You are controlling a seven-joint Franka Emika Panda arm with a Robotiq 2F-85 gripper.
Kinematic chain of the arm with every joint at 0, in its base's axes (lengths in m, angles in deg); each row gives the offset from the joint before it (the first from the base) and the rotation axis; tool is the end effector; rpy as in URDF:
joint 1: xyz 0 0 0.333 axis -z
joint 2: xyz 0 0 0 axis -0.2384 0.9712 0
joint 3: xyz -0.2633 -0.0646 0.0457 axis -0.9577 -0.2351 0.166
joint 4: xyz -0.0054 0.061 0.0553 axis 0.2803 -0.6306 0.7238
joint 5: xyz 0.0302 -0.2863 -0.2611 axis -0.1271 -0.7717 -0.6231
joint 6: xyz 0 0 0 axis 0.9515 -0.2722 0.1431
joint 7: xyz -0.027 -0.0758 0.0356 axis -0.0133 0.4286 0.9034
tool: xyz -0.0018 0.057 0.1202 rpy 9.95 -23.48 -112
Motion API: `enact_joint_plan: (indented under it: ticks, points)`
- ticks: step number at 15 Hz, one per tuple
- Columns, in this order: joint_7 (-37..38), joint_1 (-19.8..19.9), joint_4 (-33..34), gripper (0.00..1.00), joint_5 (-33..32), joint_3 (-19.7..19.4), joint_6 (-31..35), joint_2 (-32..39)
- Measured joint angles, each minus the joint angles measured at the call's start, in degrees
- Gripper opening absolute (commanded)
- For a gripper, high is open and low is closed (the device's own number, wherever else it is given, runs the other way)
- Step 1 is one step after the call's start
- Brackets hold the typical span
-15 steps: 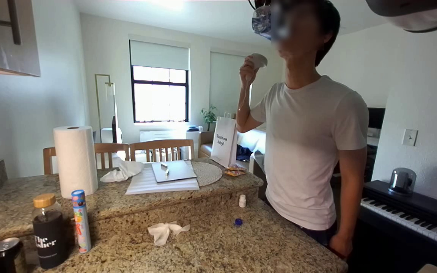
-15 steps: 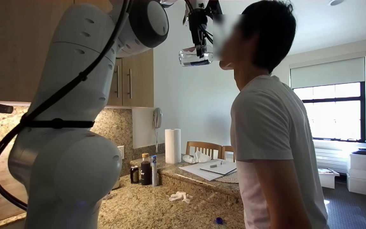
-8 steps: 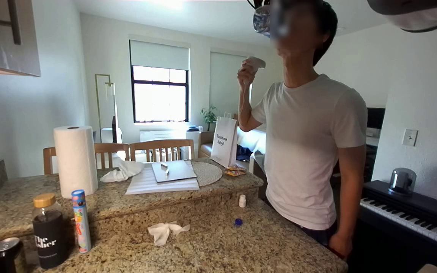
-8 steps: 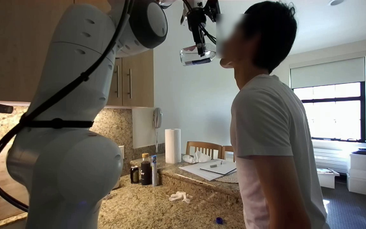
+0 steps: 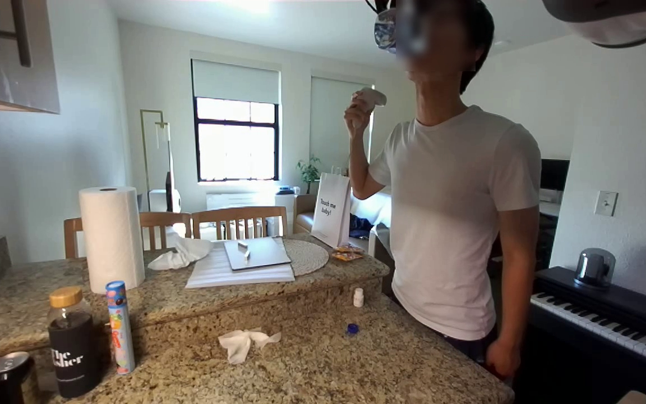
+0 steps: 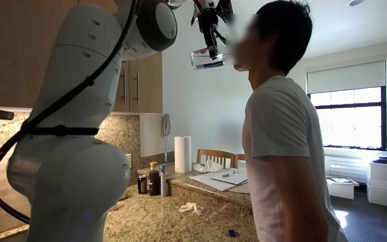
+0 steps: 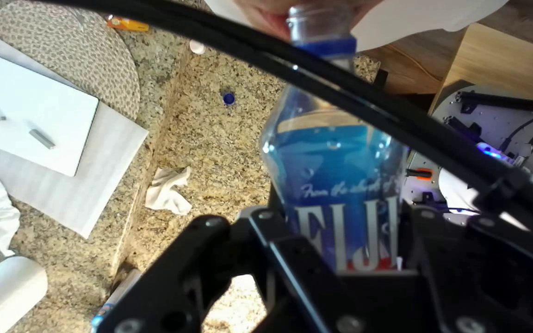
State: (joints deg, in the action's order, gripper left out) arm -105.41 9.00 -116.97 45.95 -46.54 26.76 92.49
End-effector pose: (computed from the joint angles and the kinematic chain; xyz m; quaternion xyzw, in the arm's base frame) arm 0.4729 0.0129 0.7639 0.5989 0.7968 -0.0422 0.0686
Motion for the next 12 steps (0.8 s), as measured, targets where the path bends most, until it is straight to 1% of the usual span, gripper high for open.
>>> enact_joint_plan:
  ticks: [1, 2, 8, 12]
  points:
    - [0.0, 0.0, 0.0, 0.47, 0.0, 0.0, 0.0, 0.0]
    - [0.0, 0.0, 0.0, 0.22, -0.01, 0.0, 0.0, 0.0]
    - [0.0, 0.01, 0.0, 0.22, 0.28, 0.0, -0.26, 0.41]
    - [0.21, 0.42, 0.0, 0.22, 2.38, -0.31, -2.15, 0.59]
